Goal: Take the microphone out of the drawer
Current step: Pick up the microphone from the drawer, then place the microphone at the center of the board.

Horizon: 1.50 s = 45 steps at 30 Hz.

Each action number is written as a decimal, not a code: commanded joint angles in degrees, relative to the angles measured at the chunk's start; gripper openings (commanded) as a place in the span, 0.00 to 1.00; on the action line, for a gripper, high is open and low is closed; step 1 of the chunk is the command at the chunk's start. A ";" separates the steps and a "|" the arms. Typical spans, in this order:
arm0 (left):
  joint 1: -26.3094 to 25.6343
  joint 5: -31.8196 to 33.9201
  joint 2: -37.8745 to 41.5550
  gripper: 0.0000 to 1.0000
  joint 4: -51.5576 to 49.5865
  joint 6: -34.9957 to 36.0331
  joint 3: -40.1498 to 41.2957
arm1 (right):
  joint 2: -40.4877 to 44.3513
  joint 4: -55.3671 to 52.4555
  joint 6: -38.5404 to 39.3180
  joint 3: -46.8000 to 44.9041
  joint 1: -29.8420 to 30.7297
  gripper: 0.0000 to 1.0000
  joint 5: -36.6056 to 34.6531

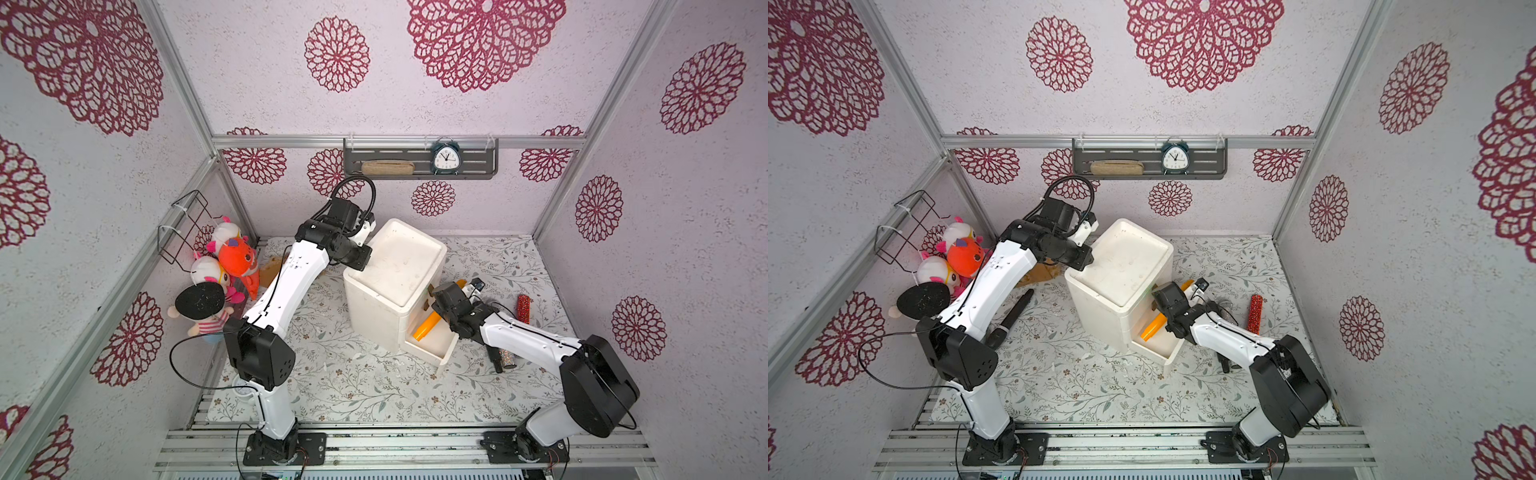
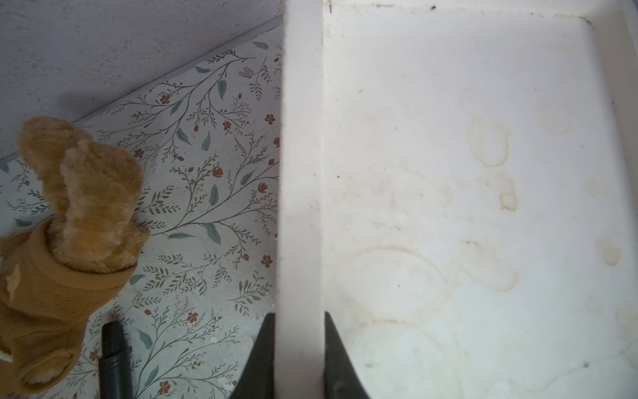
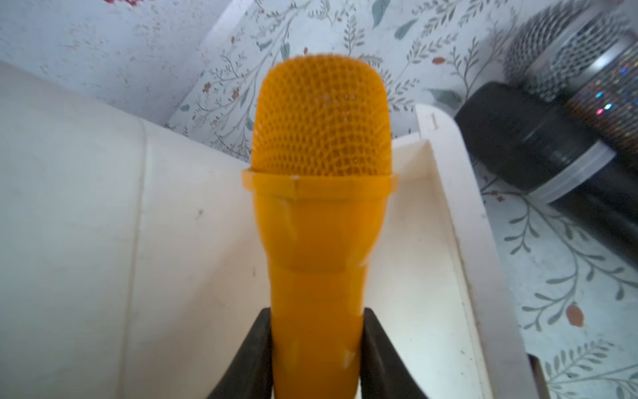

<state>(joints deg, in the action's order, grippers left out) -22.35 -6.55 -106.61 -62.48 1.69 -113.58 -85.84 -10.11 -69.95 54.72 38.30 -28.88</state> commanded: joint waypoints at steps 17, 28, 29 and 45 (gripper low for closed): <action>-0.24 -2.60 -1.84 0.00 -1.95 0.33 1.52 | 14.03 -6.18 31.24 4.52 -20.60 0.00 14.62; -0.24 -2.57 -2.11 0.00 -2.21 0.33 1.09 | 11.88 -12.74 44.18 3.81 -29.33 0.00 30.08; -0.24 -2.55 -2.11 0.00 -2.21 0.33 1.08 | 11.84 -12.65 44.81 3.25 -29.31 0.00 30.47; -0.39 -3.04 -2.22 0.00 -2.39 0.27 0.82 | 9.54 -5.85 49.72 -6.98 -28.46 0.00 32.42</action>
<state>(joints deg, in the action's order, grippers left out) -22.35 -6.59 -106.61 -62.50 1.72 -113.58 -76.18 -19.40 -22.13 47.83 9.47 2.28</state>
